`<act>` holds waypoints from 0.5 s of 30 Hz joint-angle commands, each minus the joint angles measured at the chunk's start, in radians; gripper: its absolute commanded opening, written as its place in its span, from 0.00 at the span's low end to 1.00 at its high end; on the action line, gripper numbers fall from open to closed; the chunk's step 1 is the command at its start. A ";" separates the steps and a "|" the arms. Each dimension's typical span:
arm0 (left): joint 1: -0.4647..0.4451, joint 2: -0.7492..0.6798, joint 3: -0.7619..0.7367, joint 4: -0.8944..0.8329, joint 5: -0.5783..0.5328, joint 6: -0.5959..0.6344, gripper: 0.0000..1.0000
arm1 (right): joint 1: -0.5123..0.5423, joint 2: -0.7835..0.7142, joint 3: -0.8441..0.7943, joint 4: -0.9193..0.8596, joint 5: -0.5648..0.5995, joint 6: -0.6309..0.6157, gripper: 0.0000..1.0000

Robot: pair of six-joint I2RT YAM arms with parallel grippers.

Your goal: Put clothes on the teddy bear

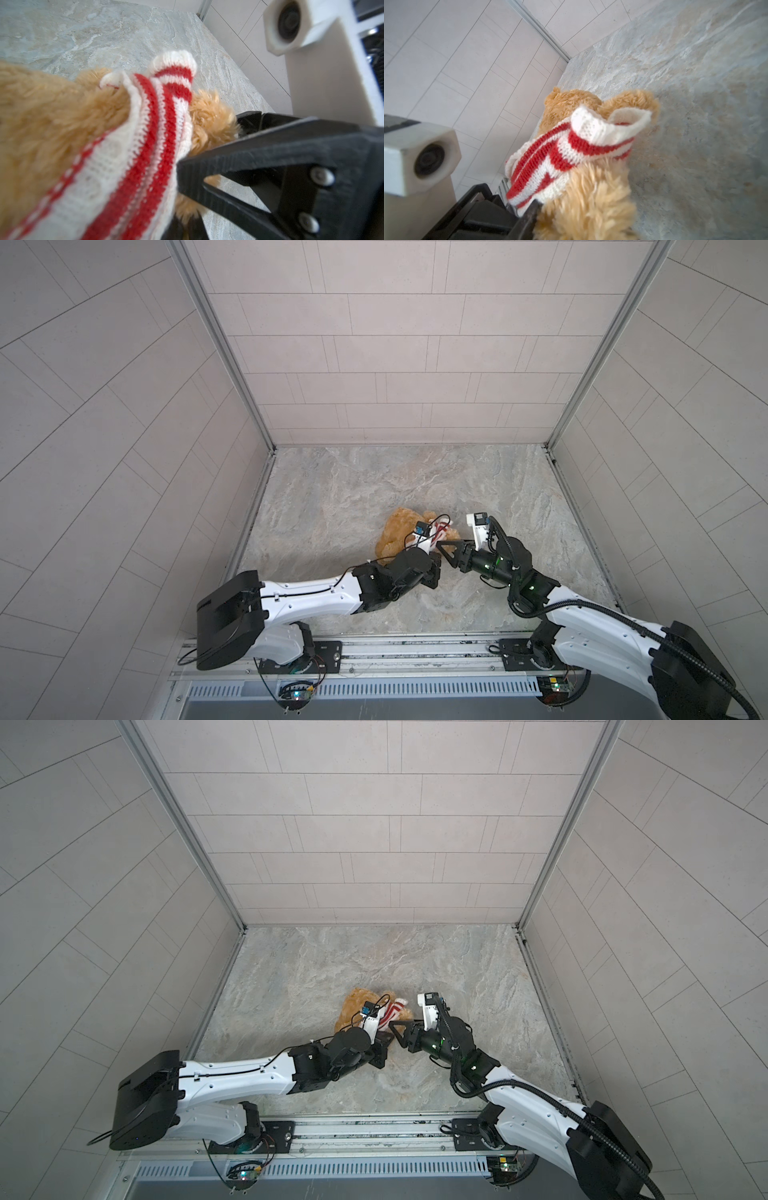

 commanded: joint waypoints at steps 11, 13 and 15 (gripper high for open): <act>-0.008 -0.015 -0.020 0.044 0.032 -0.029 0.00 | 0.033 -0.041 0.025 0.022 0.010 -0.013 0.37; -0.008 -0.018 -0.022 0.047 0.034 -0.034 0.00 | 0.035 -0.045 0.032 0.001 0.009 -0.023 0.29; -0.008 -0.023 -0.025 0.054 0.036 -0.035 0.00 | 0.036 -0.048 0.040 -0.026 0.009 -0.038 0.20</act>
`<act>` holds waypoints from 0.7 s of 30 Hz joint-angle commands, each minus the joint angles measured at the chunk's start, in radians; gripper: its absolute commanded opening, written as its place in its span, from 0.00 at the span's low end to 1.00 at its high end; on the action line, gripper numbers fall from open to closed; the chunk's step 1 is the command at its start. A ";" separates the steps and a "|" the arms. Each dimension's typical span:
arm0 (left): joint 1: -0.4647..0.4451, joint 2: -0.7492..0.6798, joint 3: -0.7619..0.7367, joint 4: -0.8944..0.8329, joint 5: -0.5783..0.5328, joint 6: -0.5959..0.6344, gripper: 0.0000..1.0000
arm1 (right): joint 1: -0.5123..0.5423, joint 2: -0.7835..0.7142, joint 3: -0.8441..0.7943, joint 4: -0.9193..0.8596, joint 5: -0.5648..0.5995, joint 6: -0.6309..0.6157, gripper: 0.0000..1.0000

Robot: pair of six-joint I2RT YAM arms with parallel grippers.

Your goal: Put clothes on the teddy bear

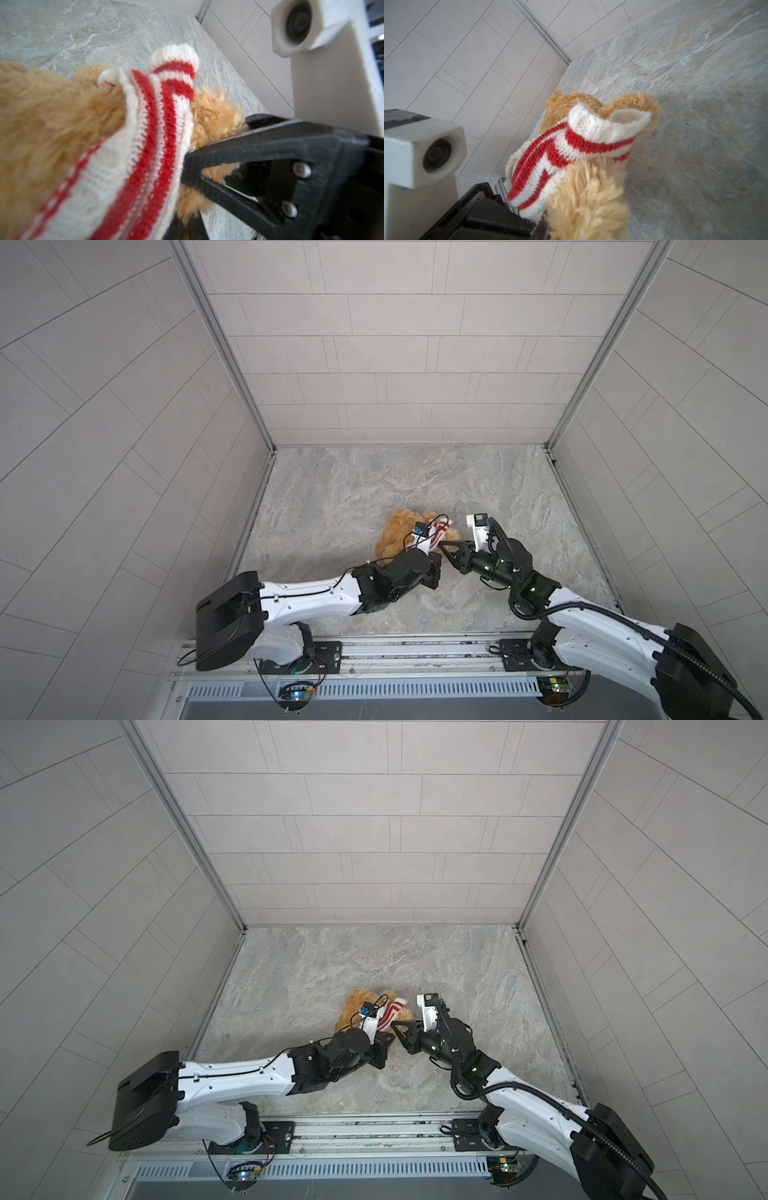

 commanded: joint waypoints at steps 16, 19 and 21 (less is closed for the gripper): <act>0.142 -0.347 -0.047 -0.210 0.295 0.092 0.48 | 0.016 -0.073 0.119 -0.228 -0.030 -0.226 0.00; 0.200 -0.371 -0.005 -0.289 0.316 0.120 0.47 | 0.016 -0.071 0.139 -0.257 -0.057 -0.261 0.00; 0.229 -0.355 0.021 -0.325 0.333 0.133 0.47 | 0.016 -0.068 0.148 -0.266 -0.077 -0.276 0.00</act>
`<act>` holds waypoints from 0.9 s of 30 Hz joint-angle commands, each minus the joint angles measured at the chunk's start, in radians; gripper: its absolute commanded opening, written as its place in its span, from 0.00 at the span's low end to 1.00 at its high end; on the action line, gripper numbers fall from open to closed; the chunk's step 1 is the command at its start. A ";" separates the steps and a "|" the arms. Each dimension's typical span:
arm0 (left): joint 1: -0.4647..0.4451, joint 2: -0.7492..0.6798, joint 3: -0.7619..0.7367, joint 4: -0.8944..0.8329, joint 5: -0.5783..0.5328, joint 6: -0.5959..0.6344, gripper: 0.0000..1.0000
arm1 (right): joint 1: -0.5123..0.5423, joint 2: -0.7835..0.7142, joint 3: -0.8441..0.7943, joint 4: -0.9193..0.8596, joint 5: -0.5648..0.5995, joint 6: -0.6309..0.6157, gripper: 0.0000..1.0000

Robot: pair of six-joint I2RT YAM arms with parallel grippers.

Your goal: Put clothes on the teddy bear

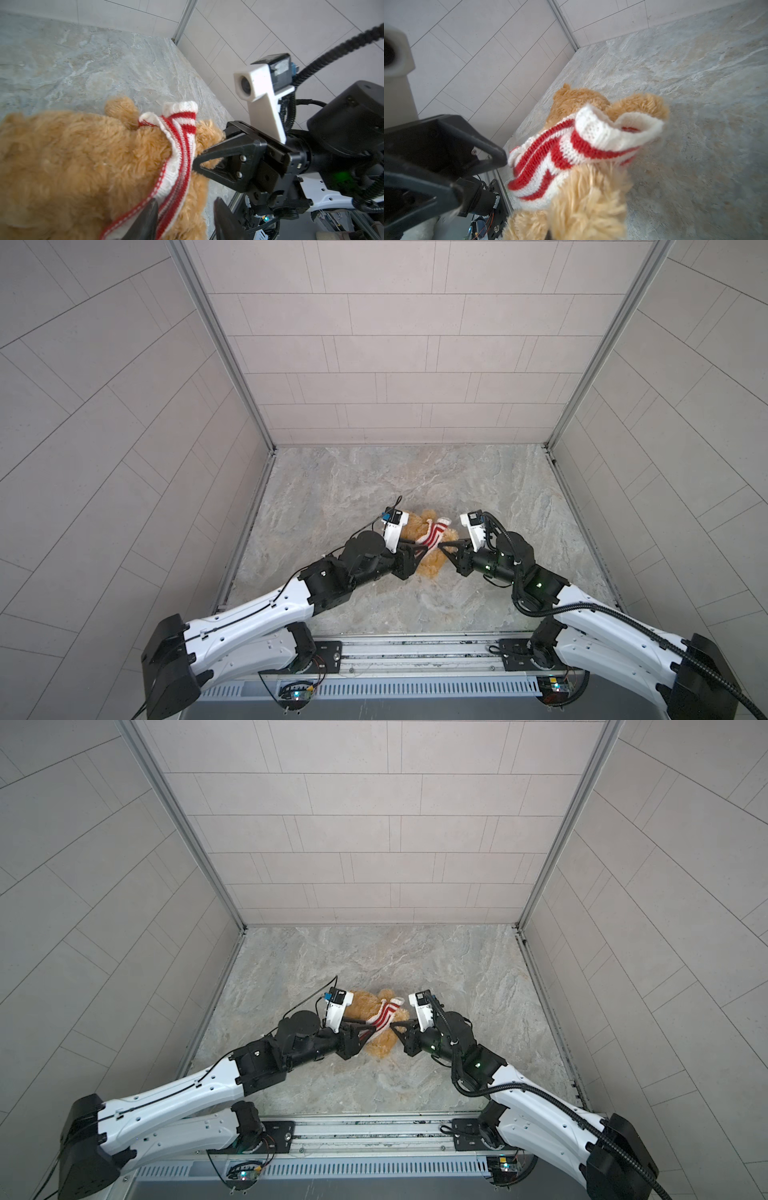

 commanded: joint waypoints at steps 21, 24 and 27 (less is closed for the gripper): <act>0.092 0.092 0.163 -0.240 0.065 0.138 0.00 | 0.020 -0.023 0.056 -0.096 -0.070 -0.139 0.00; 0.146 0.057 0.132 -0.218 0.080 0.117 0.00 | 0.020 -0.038 0.054 -0.117 -0.064 -0.150 0.00; 0.203 0.032 0.099 -0.193 0.091 0.094 0.00 | 0.020 -0.059 0.048 -0.129 -0.058 -0.157 0.00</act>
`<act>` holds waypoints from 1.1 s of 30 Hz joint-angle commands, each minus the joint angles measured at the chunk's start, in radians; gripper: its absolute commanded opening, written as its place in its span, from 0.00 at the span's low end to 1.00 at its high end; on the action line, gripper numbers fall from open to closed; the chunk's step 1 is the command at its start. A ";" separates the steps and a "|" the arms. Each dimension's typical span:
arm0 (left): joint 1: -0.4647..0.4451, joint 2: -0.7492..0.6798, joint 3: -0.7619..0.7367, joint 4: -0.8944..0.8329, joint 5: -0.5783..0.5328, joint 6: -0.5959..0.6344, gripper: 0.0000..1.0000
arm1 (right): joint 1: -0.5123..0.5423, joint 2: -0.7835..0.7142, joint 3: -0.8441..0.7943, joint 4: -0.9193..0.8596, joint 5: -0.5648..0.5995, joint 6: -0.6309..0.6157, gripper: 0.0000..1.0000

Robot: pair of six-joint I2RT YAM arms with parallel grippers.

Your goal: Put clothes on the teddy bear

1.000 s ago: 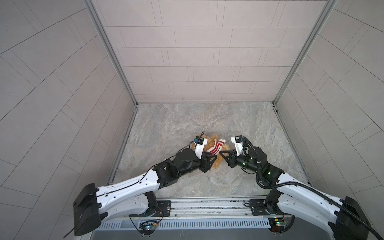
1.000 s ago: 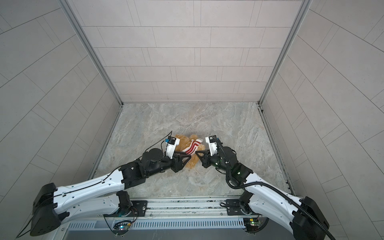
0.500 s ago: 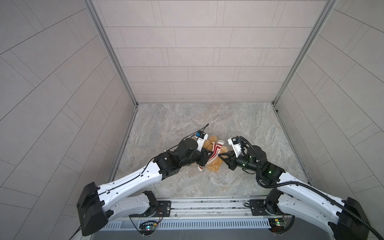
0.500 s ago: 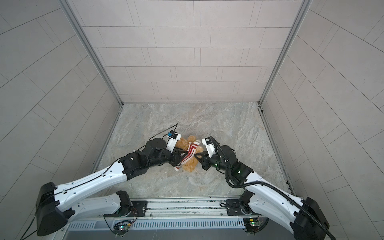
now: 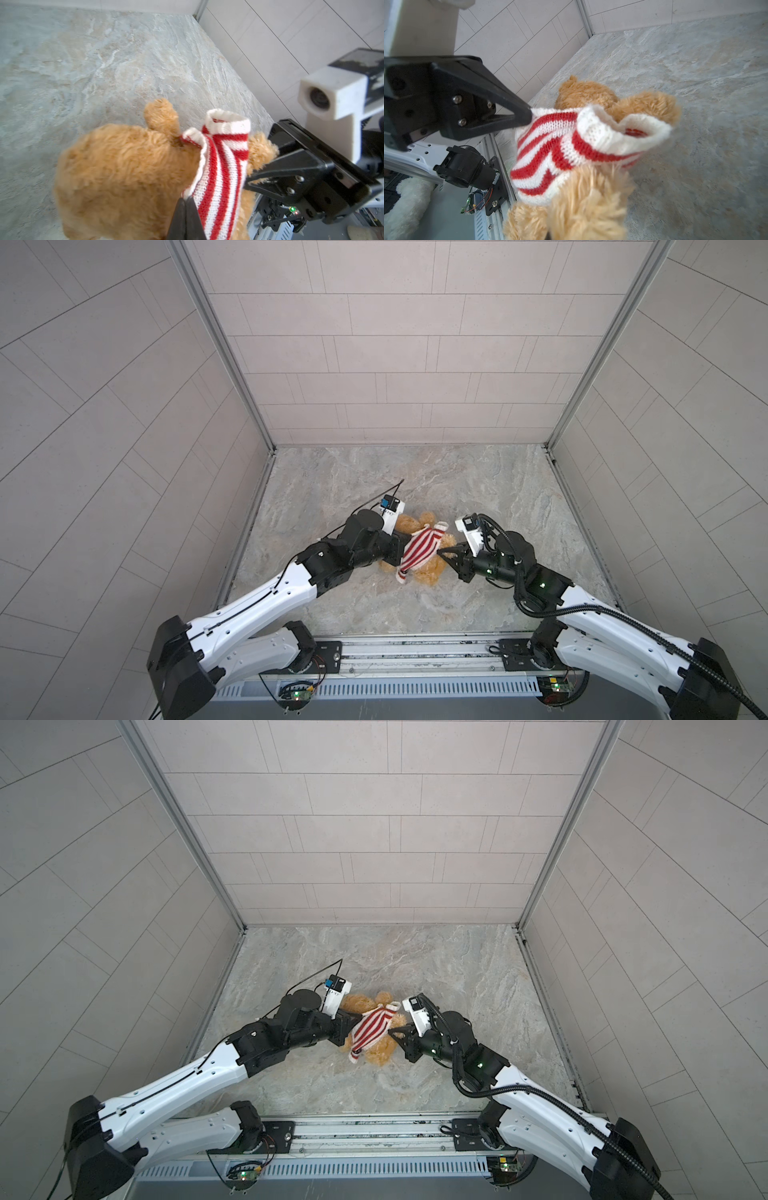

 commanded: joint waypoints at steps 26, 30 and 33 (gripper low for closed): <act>0.198 -0.047 -0.180 0.239 0.120 -0.156 0.00 | 0.025 -0.074 0.018 -0.047 0.011 -0.060 0.22; 0.194 -0.035 -0.187 0.266 0.163 -0.163 0.00 | 0.031 -0.062 0.019 -0.036 0.020 -0.059 0.25; 0.194 -0.043 -0.198 0.266 0.161 -0.165 0.00 | 0.031 -0.060 0.016 -0.027 0.036 -0.052 0.12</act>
